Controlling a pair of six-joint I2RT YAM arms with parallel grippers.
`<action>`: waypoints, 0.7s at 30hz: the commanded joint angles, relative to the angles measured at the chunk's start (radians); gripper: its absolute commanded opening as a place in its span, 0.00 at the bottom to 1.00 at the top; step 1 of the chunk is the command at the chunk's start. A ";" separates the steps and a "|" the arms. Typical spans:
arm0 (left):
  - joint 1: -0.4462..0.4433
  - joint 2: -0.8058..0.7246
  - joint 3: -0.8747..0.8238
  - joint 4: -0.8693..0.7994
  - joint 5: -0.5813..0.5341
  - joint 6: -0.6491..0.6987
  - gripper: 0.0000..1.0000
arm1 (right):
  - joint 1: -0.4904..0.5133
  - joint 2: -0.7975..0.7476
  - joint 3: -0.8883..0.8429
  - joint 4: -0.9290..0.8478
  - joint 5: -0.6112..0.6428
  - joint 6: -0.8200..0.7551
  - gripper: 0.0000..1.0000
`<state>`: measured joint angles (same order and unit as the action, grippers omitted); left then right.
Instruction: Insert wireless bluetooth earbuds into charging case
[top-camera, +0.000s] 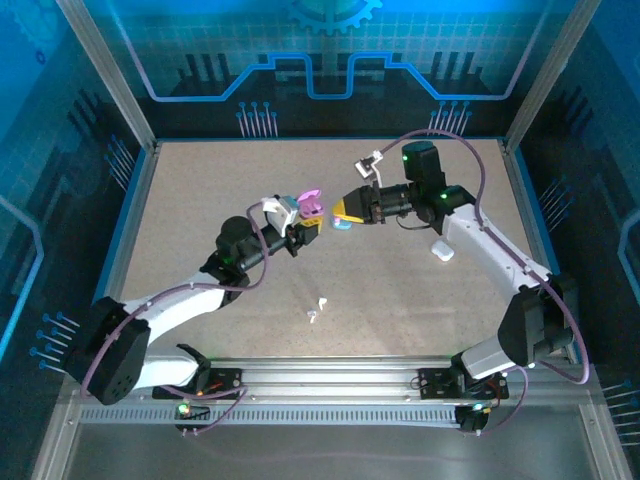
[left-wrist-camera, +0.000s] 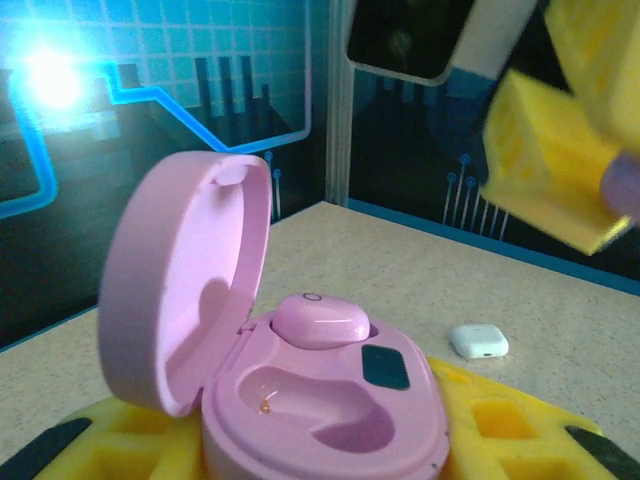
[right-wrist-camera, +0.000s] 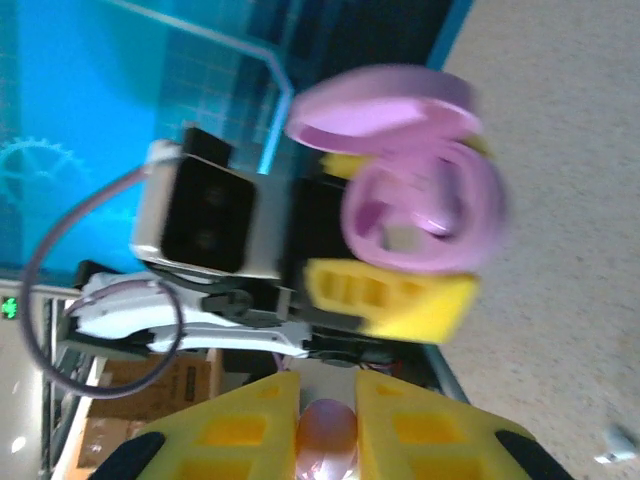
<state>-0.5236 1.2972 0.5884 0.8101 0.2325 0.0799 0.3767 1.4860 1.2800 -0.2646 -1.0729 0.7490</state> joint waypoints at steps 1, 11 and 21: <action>-0.028 0.033 0.048 0.094 0.003 0.021 0.34 | -0.012 -0.014 0.046 0.078 -0.065 0.074 0.20; -0.104 0.141 0.079 0.208 -0.044 0.040 0.34 | 0.041 0.000 0.171 -0.189 0.206 -0.113 0.20; -0.131 0.167 0.093 0.251 -0.060 0.026 0.34 | 0.099 0.008 0.205 -0.302 0.398 -0.221 0.19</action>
<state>-0.6445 1.4582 0.6514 0.9890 0.1890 0.1040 0.4603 1.4868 1.4551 -0.5087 -0.7403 0.5823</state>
